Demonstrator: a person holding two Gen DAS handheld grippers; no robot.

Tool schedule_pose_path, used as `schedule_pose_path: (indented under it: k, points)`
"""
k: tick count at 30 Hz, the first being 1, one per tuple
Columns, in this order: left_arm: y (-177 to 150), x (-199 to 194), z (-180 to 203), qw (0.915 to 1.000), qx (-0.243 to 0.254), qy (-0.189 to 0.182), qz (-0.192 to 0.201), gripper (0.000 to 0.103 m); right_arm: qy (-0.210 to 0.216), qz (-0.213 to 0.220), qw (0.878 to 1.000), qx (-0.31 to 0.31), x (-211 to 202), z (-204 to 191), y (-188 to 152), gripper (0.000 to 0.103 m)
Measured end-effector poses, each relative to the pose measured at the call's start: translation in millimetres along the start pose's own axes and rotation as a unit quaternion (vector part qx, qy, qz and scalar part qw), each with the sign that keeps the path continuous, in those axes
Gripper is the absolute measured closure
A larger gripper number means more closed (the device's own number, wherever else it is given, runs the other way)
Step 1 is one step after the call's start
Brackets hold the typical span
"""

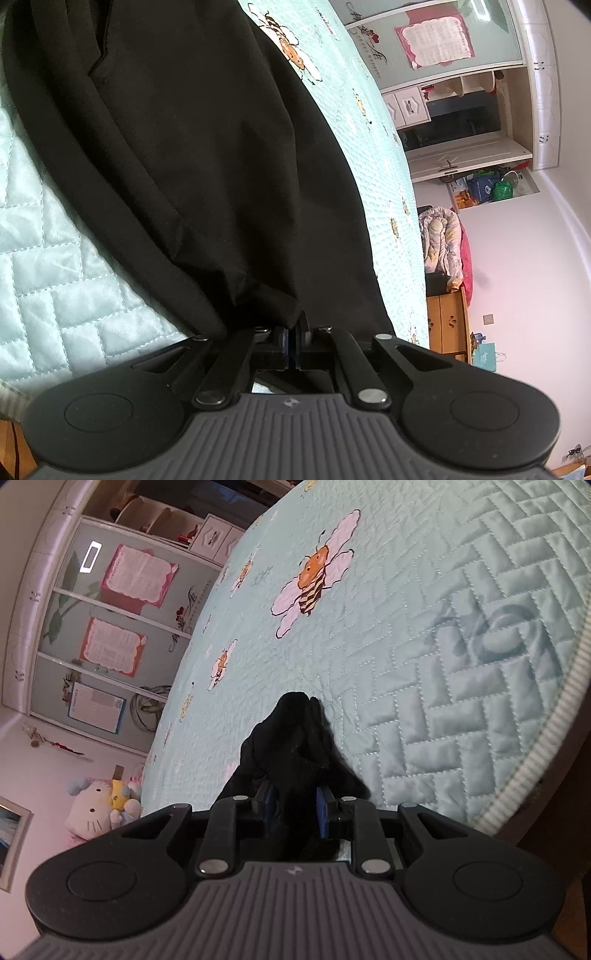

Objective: Fold clothes

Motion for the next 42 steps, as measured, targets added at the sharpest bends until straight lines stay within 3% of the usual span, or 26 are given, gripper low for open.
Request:
schedule_pose_path:
  k: [2, 6, 9, 13, 16, 19, 21, 24, 30, 32, 35, 36, 38, 42]
  points:
    - [1, -3, 3, 1.0000, 0.002, -0.001, 0.004, 0.101, -0.004, 0.001, 1.000, -0.010, 1, -2, -1, 0.100]
    - [6, -10, 6, 0.9998, 0.010, -0.003, 0.014, 0.101, 0.013, 0.004, 1.000, -0.005, -8, -5, -3, 0.100]
    - [3, -4, -4, 0.9999, -0.001, 0.010, 0.007, 0.101, -0.007, -0.010, 1.000, -0.010, -2, 5, -5, 0.100]
    - [-1, 2, -16, 0.9997, -0.017, 0.016, 0.001, 0.101, 0.008, -0.006, 0.999, 0.035, 0, 23, -8, 0.099]
    - [0, 2, -14, 0.9998, -0.013, 0.017, 0.000, 0.101, -0.014, 0.003, 1.000, 0.021, -10, 15, -5, 0.097]
    - [0, 4, -14, 0.9997, -0.014, 0.017, 0.004, 0.100, -0.044, 0.020, 0.999, 0.005, -24, 3, -1, 0.088]
    - [-2, 5, -15, 0.9997, -0.015, 0.015, 0.008, 0.100, -0.051, 0.047, 0.997, -0.029, -32, -15, 2, 0.087]
    - [-2, 4, -15, 0.9998, -0.010, 0.012, 0.011, 0.100, -0.015, 0.052, 0.997, -0.057, -26, -34, 1, 0.084]
    - [-3, 1, -17, 0.9998, 0.001, -0.005, 0.018, 0.098, -0.008, 0.022, 1.000, -0.006, 8, -22, -5, 0.075]
    - [-4, -4, -17, 0.9996, 0.010, -0.012, 0.025, 0.090, -0.005, 0.012, 1.000, 0.010, 20, -18, -7, 0.096]
    - [-5, -17, -19, 0.9986, 0.010, -0.031, 0.040, 0.070, -0.001, -0.003, 0.999, 0.036, 37, -13, -11, 0.098]
    - [-5, -21, -20, 0.9982, 0.007, -0.036, 0.046, 0.068, -0.011, -0.003, 1.000, 0.024, 38, -19, -11, 0.096]
    - [-3, -33, -24, 0.9971, -0.001, -0.041, 0.064, 0.066, -0.038, 0.004, 0.999, -0.021, 35, -40, -10, 0.078]
    - [4, -57, -38, 0.9922, -0.036, -0.038, 0.113, 0.066, -0.037, -0.013, 0.988, -0.148, 44, -99, -31, 0.073]
Point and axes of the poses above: each gripper's, at about its wrist camera, not at the fingertips, and x roughly the way its jaws point, z to its right, y to its top, the point moved 3 cm from there along x, roughly the way its jaws point, and after that the axes turned 1 degree about -y, right-handed, at the moved point
